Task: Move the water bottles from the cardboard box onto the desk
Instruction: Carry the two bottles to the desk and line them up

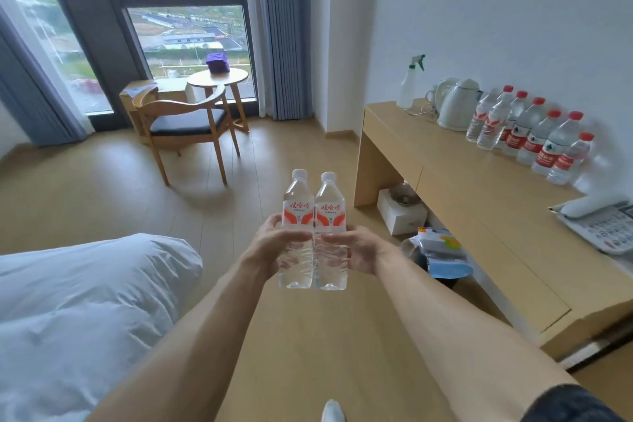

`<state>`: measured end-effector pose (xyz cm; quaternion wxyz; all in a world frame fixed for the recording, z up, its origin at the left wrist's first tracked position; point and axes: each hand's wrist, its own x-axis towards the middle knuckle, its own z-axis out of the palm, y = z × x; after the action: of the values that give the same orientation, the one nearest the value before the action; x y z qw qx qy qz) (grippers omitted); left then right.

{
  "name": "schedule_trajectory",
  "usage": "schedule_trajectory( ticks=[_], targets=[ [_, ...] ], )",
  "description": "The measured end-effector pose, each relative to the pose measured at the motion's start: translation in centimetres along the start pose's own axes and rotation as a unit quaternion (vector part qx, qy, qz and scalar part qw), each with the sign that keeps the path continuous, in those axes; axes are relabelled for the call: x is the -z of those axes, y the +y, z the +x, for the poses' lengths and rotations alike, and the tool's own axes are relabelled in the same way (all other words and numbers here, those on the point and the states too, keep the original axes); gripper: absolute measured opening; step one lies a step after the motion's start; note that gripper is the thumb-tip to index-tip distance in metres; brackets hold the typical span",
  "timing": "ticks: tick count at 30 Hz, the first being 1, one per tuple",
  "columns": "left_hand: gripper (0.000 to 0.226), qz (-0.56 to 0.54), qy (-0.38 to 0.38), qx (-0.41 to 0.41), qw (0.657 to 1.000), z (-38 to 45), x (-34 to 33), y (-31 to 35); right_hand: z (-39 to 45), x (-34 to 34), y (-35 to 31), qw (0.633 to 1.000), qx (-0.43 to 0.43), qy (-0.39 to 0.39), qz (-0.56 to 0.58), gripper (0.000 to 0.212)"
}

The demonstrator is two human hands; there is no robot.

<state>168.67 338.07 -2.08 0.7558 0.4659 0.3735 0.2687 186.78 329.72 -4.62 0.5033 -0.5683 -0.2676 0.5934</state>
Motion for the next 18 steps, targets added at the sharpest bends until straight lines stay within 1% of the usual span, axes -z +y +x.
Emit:
schedule_trajectory(
  ticks=[3,10,15,18],
  targets=[
    [0.088,0.009,0.017,0.013,1.0,4.5,0.6,2.0,4.8,0.7,-2.1,1.0,-0.013,-0.01,0.011,0.055],
    [0.078,0.016,0.038,0.013,0.999,13.9,0.2,5.7,13.1,3.7,-7.3,0.999,-0.013,-0.03,0.009,0.054],
    [0.074,0.024,0.035,0.015,0.999,19.2,-1.3,7.1,16.4,6.5,-9.9,1.0,-0.011,-0.017,0.016,0.055],
    [0.073,0.027,0.012,0.016,0.999,22.6,-2.8,7.5,17.9,8.8,-11.2,1.0,-0.005,0.0,0.017,0.055]
  ],
)
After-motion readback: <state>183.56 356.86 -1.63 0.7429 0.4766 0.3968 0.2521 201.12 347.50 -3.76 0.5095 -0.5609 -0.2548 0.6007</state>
